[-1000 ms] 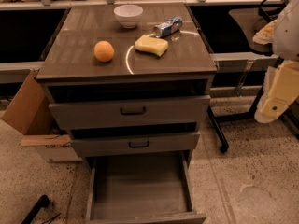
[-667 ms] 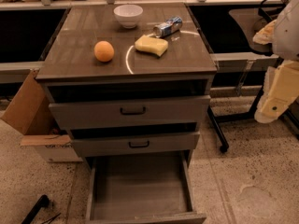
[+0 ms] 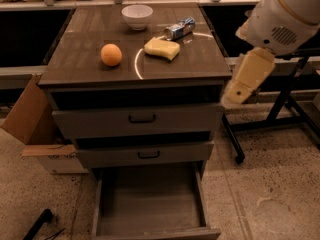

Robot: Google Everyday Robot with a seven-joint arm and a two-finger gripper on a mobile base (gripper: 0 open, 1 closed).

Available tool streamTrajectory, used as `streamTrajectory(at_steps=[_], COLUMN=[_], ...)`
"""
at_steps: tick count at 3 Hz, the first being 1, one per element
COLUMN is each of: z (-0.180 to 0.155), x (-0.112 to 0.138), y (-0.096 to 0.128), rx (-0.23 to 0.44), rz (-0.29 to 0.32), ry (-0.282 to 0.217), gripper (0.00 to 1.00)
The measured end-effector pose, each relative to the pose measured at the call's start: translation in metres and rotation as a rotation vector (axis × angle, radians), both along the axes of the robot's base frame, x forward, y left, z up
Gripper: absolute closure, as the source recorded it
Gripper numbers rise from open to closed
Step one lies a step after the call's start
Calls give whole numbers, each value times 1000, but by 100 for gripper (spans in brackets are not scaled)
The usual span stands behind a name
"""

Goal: Place orange into bottom drawer

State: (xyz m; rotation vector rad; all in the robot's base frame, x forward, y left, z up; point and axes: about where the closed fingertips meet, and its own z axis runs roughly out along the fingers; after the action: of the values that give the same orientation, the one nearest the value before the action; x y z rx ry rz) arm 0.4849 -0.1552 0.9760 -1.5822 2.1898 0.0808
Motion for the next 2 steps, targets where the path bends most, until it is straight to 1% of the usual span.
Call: streamTrajectory(at_steps=[1,2], z=[2,1], x=[31,31], y=[40,41], rx=[127,132], rz=[-40,-42], ry=[-5,-3], gripper=[0,0])
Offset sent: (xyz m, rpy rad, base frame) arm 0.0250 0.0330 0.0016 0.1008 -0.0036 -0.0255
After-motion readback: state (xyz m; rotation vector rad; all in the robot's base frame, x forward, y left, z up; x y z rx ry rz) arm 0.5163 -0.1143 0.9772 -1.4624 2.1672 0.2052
